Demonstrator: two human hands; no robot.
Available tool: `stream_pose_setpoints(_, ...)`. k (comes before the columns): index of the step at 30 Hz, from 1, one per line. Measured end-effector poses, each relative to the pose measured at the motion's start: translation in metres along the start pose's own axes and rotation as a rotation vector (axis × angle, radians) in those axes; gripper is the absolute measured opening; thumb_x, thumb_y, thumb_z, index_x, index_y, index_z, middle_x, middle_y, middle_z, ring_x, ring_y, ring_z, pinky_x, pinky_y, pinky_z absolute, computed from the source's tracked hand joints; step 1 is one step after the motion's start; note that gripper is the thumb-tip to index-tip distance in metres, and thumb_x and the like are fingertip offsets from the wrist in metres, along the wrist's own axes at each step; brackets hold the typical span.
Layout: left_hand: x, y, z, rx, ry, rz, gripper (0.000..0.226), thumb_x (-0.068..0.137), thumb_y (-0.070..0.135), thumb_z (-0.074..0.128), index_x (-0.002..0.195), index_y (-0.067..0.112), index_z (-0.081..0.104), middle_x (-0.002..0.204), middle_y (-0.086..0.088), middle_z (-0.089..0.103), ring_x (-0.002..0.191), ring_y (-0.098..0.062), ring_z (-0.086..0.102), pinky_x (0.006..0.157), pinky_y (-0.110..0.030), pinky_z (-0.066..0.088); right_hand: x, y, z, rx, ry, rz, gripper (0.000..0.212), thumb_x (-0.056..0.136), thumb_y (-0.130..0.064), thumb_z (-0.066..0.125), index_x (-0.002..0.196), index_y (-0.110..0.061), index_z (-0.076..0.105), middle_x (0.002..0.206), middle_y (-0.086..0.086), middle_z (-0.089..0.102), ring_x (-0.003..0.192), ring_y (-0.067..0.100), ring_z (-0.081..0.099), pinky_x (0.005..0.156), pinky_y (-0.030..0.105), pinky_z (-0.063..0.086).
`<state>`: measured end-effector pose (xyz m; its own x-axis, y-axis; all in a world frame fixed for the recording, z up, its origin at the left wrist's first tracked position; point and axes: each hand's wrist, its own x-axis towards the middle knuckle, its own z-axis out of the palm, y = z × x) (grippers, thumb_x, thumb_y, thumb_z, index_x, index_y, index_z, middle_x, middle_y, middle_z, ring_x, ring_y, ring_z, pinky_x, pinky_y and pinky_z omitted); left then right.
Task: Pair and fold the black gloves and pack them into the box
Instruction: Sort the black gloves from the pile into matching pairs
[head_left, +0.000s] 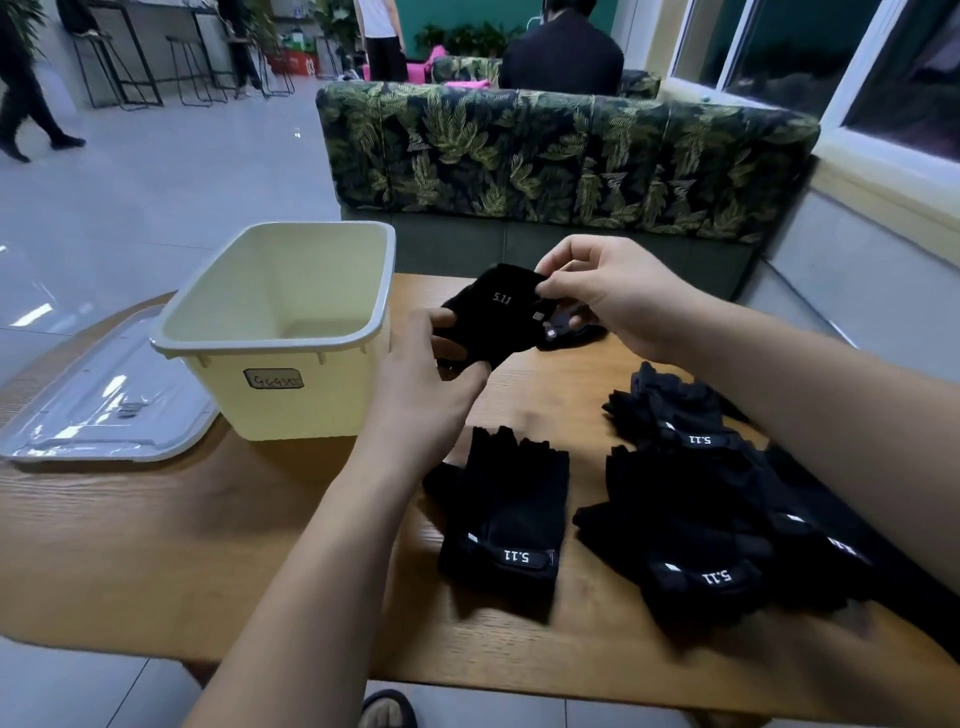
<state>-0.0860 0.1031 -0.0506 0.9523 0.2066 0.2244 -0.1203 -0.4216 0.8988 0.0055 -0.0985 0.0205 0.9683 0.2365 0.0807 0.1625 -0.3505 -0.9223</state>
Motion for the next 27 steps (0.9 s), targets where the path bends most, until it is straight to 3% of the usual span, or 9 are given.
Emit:
stream_pose_setpoints(2, 0.001, 0.003, 0.003, -0.078, 0.040, -0.018, 0.053, 0.094, 0.031, 0.075, 0.139, 0.037, 0.048, 0.112, 0.002, 0.070, 0.098, -0.006, 0.069, 0.073, -0.011, 0.049, -0.010, -0.003, 0.001, 0.002, -0.066, -0.005, 0.012, 0.094, -0.002, 0.075, 0.095, -0.013, 0.072, 0.090, 0.009, 0.075, 0.070, 0.019, 0.064, 0.060, 0.029, 0.051)
stream_pose_setpoints(5, 0.001, 0.004, 0.005, -0.141, 0.022, -0.027, 0.060, 0.095, 0.038, 0.074, 0.144, 0.051, 0.041, 0.115, -0.002, 0.068, 0.103, -0.012, 0.070, 0.085, -0.024, 0.057, -0.022, -0.005, 0.003, -0.140, -0.073, -0.066, 0.008, 0.094, -0.003, 0.074, 0.098, -0.010, 0.072, 0.083, 0.003, 0.073, 0.060, 0.009, 0.062, 0.058, 0.024, 0.053)
stream_pose_setpoints(7, -0.001, 0.004, 0.005, -0.106, -0.018, 0.016, 0.056, 0.095, 0.028, 0.073, 0.140, 0.050, 0.049, 0.118, 0.004, 0.068, 0.106, -0.009, 0.069, 0.091, -0.020, 0.056, -0.028, -0.001, 0.006, -0.262, -0.043, -0.150, 0.008, 0.093, -0.004, 0.074, 0.098, -0.011, 0.073, 0.084, 0.005, 0.076, 0.064, 0.013, 0.068, 0.063, 0.027, 0.059)
stream_pose_setpoints(9, -0.001, 0.004, 0.007, -0.083, -0.055, 0.069, 0.046, 0.094, 0.013, 0.069, 0.132, 0.040, 0.063, 0.119, 0.012, 0.071, 0.109, -0.005, 0.069, 0.102, -0.028, 0.055, -0.031, 0.008, 0.008, -0.351, -0.022, -0.257, 0.012, 0.090, -0.004, 0.074, 0.095, -0.014, 0.073, 0.084, 0.002, 0.077, 0.074, 0.014, 0.073, 0.070, 0.027, 0.060)
stream_pose_setpoints(13, -0.003, 0.000, 0.008, 0.043, -0.172, 0.121, 0.063, 0.083, -0.009, 0.051, 0.128, 0.033, 0.069, 0.128, 0.016, 0.066, 0.124, 0.001, 0.060, 0.112, -0.030, 0.048, -0.039, 0.036, 0.012, -0.544, -0.061, -0.399, 0.013, 0.088, -0.008, 0.078, 0.094, -0.018, 0.073, 0.089, -0.009, 0.073, 0.082, 0.007, 0.067, 0.072, 0.017, 0.049)
stream_pose_setpoints(15, -0.001, -0.007, 0.008, 0.152, -0.225, 0.083, 0.059, 0.086, -0.005, 0.052, 0.131, 0.031, 0.067, 0.132, 0.013, 0.065, 0.126, -0.005, 0.059, 0.114, -0.032, 0.046, -0.039, 0.056, 0.015, -0.658, -0.103, -0.452, 0.013, 0.089, -0.008, 0.076, 0.096, -0.018, 0.071, 0.094, -0.008, 0.069, 0.086, 0.010, 0.065, 0.076, 0.024, 0.051)
stream_pose_setpoints(18, 0.000, -0.016, 0.009, 0.303, -0.295, -0.001, 0.045, 0.098, 0.007, 0.053, 0.135, 0.029, 0.064, 0.132, 0.004, 0.065, 0.119, -0.016, 0.063, 0.101, -0.026, 0.046, -0.037, 0.081, 0.020, -0.837, -0.175, -0.436, 0.017, 0.087, -0.008, 0.068, 0.097, -0.021, 0.069, 0.097, -0.009, 0.063, 0.092, 0.017, 0.063, 0.079, 0.042, 0.054)
stream_pose_setpoints(22, 0.002, -0.025, 0.012, 0.394, -0.293, -0.039, 0.038, 0.100, 0.017, 0.053, 0.133, 0.030, 0.066, 0.132, 0.007, 0.056, 0.116, -0.012, 0.057, 0.102, -0.024, 0.042, -0.035, 0.090, 0.021, -0.828, -0.277, -0.388, 0.019, 0.086, -0.006, 0.068, 0.100, -0.017, 0.075, 0.095, -0.004, 0.071, 0.089, 0.018, 0.065, 0.081, 0.038, 0.053)
stream_pose_setpoints(27, 0.007, -0.033, 0.018, 0.405, -0.232, -0.019, 0.027, 0.101, 0.035, 0.054, 0.121, 0.041, 0.071, 0.116, 0.011, 0.052, 0.119, -0.017, 0.057, 0.111, -0.041, 0.046, -0.021, 0.085, 0.021, -0.724, -0.292, -0.220, 0.019, 0.093, -0.015, 0.062, 0.101, -0.026, 0.076, 0.089, -0.012, 0.074, 0.082, 0.005, 0.068, 0.076, 0.030, 0.056)
